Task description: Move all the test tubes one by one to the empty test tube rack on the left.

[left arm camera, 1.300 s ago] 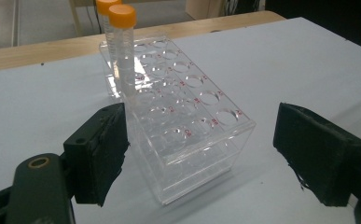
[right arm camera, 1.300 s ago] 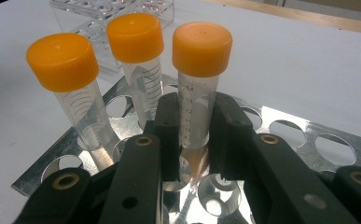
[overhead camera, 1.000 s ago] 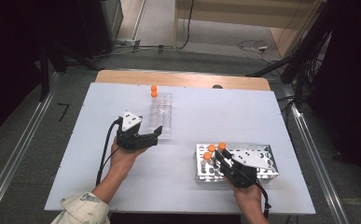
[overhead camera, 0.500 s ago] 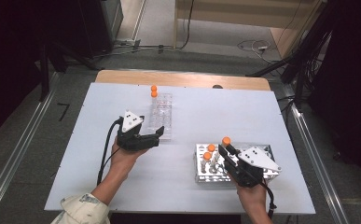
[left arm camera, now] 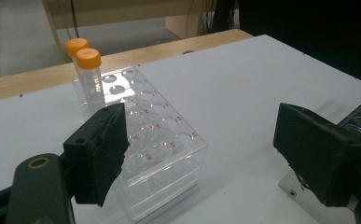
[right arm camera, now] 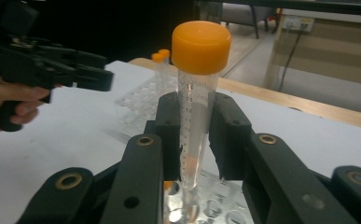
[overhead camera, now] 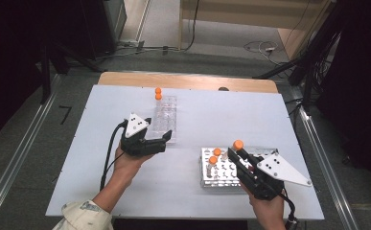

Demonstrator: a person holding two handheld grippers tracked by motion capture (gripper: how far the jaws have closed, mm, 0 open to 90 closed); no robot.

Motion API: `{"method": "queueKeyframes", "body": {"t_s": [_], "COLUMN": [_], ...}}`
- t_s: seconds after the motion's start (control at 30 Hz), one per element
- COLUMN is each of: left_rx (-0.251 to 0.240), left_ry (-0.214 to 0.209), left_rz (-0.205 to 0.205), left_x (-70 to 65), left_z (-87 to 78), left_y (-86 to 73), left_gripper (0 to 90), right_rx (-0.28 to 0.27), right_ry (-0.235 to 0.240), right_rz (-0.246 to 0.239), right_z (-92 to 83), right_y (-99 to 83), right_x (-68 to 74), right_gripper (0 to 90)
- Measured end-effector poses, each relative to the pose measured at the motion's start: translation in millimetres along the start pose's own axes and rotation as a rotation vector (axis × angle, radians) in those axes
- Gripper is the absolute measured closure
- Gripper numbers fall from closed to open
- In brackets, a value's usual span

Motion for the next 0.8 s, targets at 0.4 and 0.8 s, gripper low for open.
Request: {"method": "queueKeyframes", "body": {"t_s": [0.4,0.8], "left_rx": [-0.014,-0.017], "left_ry": [-0.008,-0.013], "left_rz": [-0.011,-0.022], "left_x": [-1.6,-2.0], "left_z": [-3.4,-6.8], "left_y": [3.6,5.8], "left_gripper": [18.8,18.9], "right_rx": [0.013,0.075], "right_ry": [0.102,0.170], "right_rz": [-0.016,-0.039], "right_z": [14.9,51.1], "right_y": [1.1,-13.9], "right_x": [30.2,54.6], "right_gripper": [72.1,72.2]}}
Point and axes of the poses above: each handheld gripper's, and its own axes: z roughly forward along the jaws, y roughly out of its top, x roughly to its left, the point moved 5 cm from there along z, roughly forward along the jaws
